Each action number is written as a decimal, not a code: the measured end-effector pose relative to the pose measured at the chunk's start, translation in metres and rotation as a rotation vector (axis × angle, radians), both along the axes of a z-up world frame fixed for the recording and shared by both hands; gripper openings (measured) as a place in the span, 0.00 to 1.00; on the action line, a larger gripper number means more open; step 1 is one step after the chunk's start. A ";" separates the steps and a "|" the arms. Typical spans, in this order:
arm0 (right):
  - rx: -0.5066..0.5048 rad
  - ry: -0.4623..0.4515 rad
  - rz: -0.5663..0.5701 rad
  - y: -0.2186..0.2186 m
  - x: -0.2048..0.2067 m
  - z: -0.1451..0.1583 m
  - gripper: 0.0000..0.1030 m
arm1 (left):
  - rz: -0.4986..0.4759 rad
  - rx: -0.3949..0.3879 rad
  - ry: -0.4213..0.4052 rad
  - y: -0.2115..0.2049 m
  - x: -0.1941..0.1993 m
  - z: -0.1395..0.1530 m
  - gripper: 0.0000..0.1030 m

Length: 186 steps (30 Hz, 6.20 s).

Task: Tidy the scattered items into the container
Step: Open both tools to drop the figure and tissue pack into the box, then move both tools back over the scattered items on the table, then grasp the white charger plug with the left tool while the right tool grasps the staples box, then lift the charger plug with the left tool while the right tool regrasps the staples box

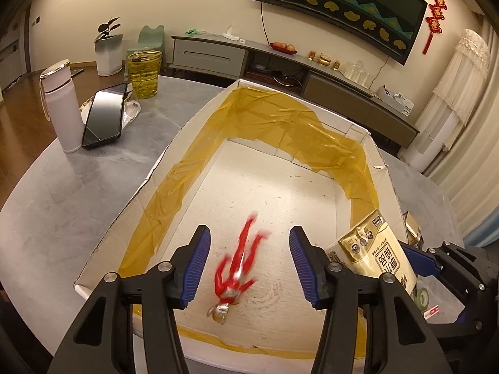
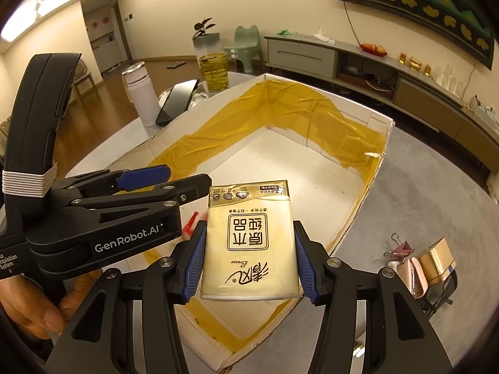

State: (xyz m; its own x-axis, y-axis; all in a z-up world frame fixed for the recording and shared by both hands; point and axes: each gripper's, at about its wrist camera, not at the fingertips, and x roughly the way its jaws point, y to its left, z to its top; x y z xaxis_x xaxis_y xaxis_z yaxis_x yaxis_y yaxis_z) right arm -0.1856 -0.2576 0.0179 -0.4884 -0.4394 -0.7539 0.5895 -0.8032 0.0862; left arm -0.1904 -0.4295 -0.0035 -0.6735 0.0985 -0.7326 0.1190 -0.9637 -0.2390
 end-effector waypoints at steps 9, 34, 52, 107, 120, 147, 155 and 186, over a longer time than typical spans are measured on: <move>-0.032 -0.007 0.014 0.001 0.003 0.003 0.59 | 0.006 0.001 0.003 0.001 0.002 0.002 0.59; -0.150 0.073 -0.055 0.088 0.068 0.032 0.60 | -0.101 -0.029 0.128 0.059 0.035 0.042 0.59; -0.250 0.029 -0.250 0.200 0.108 0.003 0.60 | -0.322 -0.125 0.223 0.181 0.074 0.052 0.59; -0.279 -0.180 -0.484 0.296 0.036 -0.100 0.44 | -0.454 -0.103 -0.127 0.243 -0.001 -0.083 0.22; -0.284 -0.162 -0.470 0.272 0.009 -0.086 0.62 | -0.442 -0.096 -0.134 0.244 0.001 -0.082 0.22; 0.021 -0.038 -0.270 0.223 0.062 -0.095 0.71 | -0.421 -0.059 -0.143 0.220 0.007 -0.077 0.22; 0.050 -0.079 -0.204 0.226 0.060 -0.093 0.71 | -0.407 -0.048 -0.123 0.216 0.009 -0.071 0.22; 0.037 -0.134 -0.606 0.221 0.036 -0.103 0.55 | -0.416 -0.102 0.002 0.220 0.028 -0.042 0.22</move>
State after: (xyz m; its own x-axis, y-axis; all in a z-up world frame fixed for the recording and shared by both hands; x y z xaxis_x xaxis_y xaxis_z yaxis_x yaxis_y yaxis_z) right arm -0.1496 -0.0366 -0.0847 -0.5433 -0.0858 -0.8351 0.0136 -0.9955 0.0935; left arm -0.1621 -0.2100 -0.0457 -0.5930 0.2888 -0.7516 -0.2852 -0.9483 -0.1394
